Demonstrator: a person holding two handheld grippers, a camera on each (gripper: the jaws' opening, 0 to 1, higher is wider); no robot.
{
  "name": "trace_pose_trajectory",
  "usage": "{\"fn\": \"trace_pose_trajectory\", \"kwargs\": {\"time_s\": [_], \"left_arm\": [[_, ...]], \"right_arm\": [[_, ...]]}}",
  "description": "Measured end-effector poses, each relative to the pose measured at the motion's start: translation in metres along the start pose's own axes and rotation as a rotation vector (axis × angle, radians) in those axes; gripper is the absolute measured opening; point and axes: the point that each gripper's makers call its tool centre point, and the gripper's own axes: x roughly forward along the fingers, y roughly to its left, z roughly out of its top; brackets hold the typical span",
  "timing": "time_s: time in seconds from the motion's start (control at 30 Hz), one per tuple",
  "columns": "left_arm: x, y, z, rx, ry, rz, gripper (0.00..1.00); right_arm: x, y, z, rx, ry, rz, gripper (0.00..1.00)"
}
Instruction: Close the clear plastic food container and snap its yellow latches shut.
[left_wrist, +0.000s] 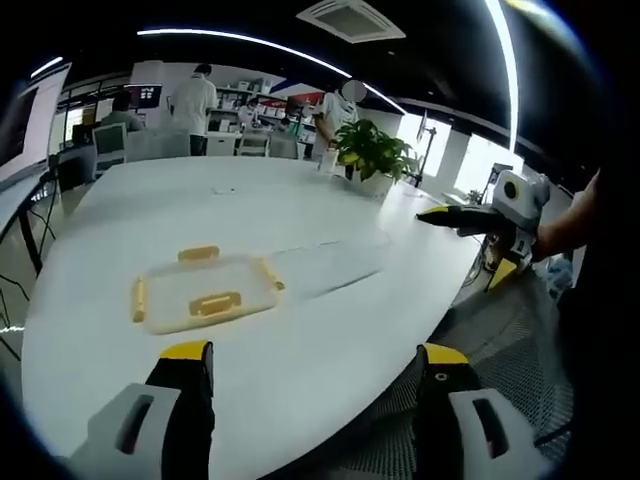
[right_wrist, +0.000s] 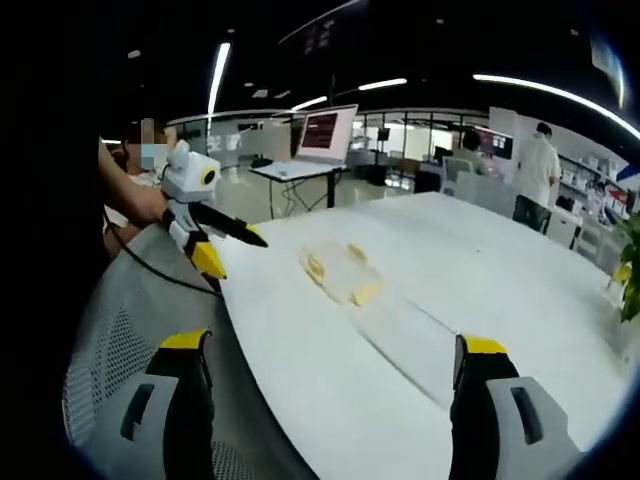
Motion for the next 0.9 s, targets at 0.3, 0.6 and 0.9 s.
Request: {"fn": "trace_pose_trajectory", "kwargs": {"time_s": [0.3, 0.6, 0.9], "left_arm": [[0.001, 0.012, -0.002, -0.061, 0.01, 0.023, 0.87], [0.002, 0.017, 0.001, -0.026, 0.038, 0.011, 0.87], [0.002, 0.033, 0.003, -0.057, 0.056, 0.01, 0.98]], "right_arm": [[0.015, 0.006, 0.008, -0.011, 0.008, 0.031, 0.97], [0.032, 0.011, 0.011, -0.002, 0.037, 0.059, 0.93], [0.05, 0.012, 0.019, -0.007, 0.023, 0.086, 0.95]]}}
